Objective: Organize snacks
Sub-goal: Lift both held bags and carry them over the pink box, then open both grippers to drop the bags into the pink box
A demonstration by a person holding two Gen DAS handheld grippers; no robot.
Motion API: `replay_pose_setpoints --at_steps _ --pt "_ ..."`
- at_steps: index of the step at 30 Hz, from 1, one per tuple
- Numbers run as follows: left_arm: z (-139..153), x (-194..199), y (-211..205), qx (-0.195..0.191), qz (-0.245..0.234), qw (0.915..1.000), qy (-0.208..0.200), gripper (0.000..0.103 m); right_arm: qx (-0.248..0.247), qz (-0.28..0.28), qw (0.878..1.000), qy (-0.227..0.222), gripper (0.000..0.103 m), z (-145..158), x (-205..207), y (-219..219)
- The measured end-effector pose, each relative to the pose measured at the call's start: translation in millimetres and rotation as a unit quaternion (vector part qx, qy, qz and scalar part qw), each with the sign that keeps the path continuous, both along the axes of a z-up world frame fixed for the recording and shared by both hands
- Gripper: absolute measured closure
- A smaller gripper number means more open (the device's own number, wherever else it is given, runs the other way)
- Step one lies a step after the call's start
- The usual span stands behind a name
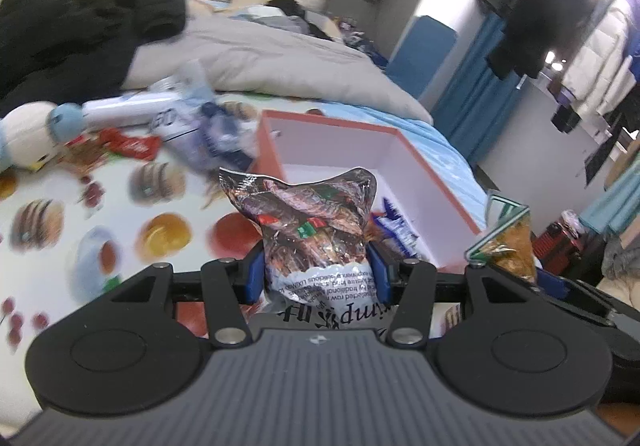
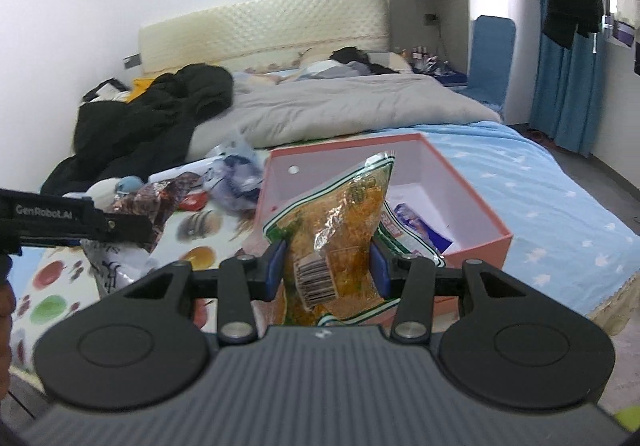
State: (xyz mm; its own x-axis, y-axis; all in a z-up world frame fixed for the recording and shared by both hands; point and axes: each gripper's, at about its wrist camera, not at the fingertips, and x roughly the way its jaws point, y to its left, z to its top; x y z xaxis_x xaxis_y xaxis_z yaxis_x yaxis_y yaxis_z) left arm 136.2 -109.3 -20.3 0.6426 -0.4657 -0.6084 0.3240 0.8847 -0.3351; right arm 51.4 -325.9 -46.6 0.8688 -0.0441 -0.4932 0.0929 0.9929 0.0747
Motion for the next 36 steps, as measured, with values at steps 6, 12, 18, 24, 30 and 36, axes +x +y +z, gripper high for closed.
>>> replay_pose_setpoints --at_steps 6,12,18,24,30,36 --pt "6.7 42.8 -38.1 0.003 -0.03 0.9993 -0.021 0.046 0.001 -0.011 1.0 -0.023 0.056 -2.3 31.0 -20.6" --pt "-3.7 94.8 -70.0 0.013 -0.049 0.9986 -0.014 0.046 -0.002 -0.013 0.999 -0.032 0.056 -11.1 69.3 -39.4" --pt "-26.8 139.4 -93.5 0.031 -0.061 0.9977 0.009 0.046 -0.003 -0.014 1.0 -0.01 0.056 -32.5 103.8 -53.5" --pt "-51.2 165.0 -110.3 0.039 -0.068 0.9964 0.032 0.046 0.0 -0.018 1.0 0.018 0.054 -54.3 130.6 -65.0" --pt "-60.1 173.5 -118.0 0.055 -0.077 0.9948 0.037 0.033 0.022 -0.025 0.999 0.03 0.032 -68.1 144.5 -72.9" --pt "-52.0 160.1 -109.3 0.057 -0.068 0.9959 0.019 0.028 0.034 -0.016 0.999 0.03 0.031 -66.5 142.3 -72.2"
